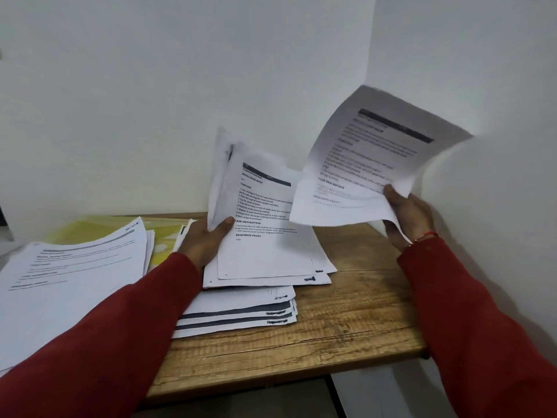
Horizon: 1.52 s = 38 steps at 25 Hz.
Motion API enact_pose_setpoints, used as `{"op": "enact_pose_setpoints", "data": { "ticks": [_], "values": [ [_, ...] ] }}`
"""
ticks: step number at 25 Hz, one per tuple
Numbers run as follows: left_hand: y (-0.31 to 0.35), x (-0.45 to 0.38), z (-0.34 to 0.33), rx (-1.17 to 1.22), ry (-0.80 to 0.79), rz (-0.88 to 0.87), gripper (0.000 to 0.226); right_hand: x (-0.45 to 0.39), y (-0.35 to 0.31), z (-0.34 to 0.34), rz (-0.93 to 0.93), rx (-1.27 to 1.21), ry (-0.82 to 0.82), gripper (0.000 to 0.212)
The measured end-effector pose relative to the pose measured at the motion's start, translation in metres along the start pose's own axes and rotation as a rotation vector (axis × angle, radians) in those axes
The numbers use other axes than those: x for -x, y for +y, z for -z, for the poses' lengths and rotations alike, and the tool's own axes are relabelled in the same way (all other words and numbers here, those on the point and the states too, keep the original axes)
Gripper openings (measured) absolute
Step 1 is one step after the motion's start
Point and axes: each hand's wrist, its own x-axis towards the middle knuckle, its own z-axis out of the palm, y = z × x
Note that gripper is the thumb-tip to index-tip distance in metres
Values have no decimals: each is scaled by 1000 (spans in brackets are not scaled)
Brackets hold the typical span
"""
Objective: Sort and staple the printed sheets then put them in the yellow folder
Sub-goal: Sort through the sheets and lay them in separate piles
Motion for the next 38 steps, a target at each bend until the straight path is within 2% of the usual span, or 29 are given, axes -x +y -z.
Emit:
{"op": "enact_pose_setpoints", "data": {
  "ticks": [3,5,6,7,8,10,13,15,17,20,22,27,29,32,34,36,38],
  "values": [
    [1,2,-2,52,-37,49,28,12,16,-18,-164,84,-208,33],
    [2,9,-8,112,-94,72,39,26,27,-33,-308,119,-332,50],
    [4,12,-11,137,-129,81,44,31,31,-38,-336,137,-402,48],
    [5,15,-13,157,-161,90,48,36,34,-42,-321,163,-442,38],
    [7,17,-15,171,-184,96,52,40,34,-45,-289,188,-443,28],
    [9,19,-17,192,-201,102,53,43,31,-44,-234,162,-346,22],
    [11,19,-15,211,-191,81,35,36,24,-37,-85,220,-185,3],
    [12,17,-12,166,-155,42,25,24,21,-30,51,278,-34,10],
    [11,14,-9,138,-111,32,21,17,16,-23,121,164,46,10],
    [9,12,-8,156,-88,47,27,11,12,-17,123,-4,85,35],
    [7,11,-8,143,-81,36,35,11,15,-17,89,-60,57,47],
    [5,9,-8,165,-86,30,32,13,17,-17,-106,-125,-93,39],
    [4,9,-8,199,-95,35,31,20,17,-24,-202,-125,-209,39],
    [3,11,-11,208,-118,34,29,43,24,-43,-301,-40,-393,25],
    [0,11,-14,203,-134,48,26,52,30,-51,-279,67,-469,15],
    [1,11,-15,214,-137,78,27,52,34,-52,-210,126,-439,13],
    [3,12,-15,223,-136,78,34,47,35,-50,-164,114,-331,22]
  ]
}}
